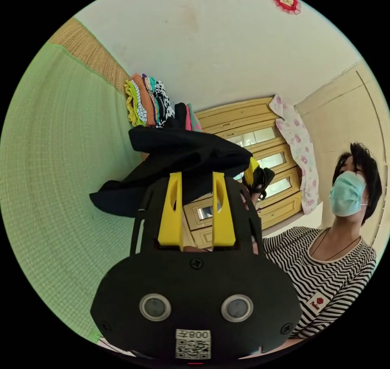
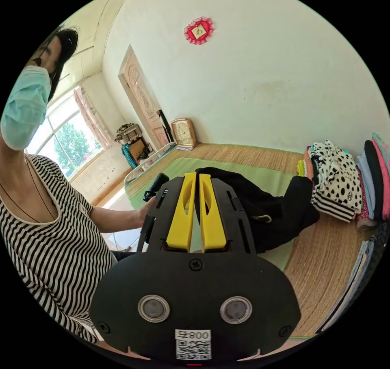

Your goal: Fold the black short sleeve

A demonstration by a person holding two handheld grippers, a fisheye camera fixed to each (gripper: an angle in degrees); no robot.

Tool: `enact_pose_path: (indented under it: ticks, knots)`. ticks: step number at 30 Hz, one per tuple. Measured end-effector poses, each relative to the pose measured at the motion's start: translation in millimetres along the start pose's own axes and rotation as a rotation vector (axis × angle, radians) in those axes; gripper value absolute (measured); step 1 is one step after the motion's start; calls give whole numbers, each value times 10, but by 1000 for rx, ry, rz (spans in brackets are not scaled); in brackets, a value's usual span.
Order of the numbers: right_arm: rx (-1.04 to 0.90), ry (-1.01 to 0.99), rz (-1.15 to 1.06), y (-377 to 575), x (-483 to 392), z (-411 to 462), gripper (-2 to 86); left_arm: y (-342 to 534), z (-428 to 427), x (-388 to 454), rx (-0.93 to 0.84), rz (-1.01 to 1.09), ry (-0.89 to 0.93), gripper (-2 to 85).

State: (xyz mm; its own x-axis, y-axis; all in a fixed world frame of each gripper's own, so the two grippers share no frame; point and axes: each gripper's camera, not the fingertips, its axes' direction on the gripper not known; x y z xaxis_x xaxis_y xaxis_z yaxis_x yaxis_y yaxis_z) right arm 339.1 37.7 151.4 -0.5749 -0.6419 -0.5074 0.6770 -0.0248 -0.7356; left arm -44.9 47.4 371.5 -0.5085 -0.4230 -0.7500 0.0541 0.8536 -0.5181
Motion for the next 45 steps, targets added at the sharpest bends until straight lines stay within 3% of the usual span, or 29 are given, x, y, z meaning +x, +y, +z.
enact_pose_path:
  ticks: [4,10,13,18,24,29,33,37,45]
  knots:
    - [-136,-113,66,520,-338,463,11,472,-388,-57,40,-101,20,128]
    - [-325,-267,221,1221,-409,971,23,1159,-945,19,35,-182,-224,121]
    - [-303,-243,320,1365,-177,852,37,1184,-1022,167,19,-129,-337,118]
    - [-212,8,422,1398,351,506,80,753,-586,361,-163,49,-477,120]
    - [-296,199,536,1377,1133,786,115,332,261,169,-426,103,-625,121]
    - [-314,168,666,1512,1618,1069,114,401,781,58,-620,118,-777,97]
    - [-393,114,659,1661,1695,1287,64,675,866,263,-654,166,-810,33]
    - [-315,33,667,1815,1548,1103,24,991,761,578,-610,177,-783,14]
    - [-33,-65,464,2029,479,-104,8,1959,-219,2143,-259,343,-670,4]
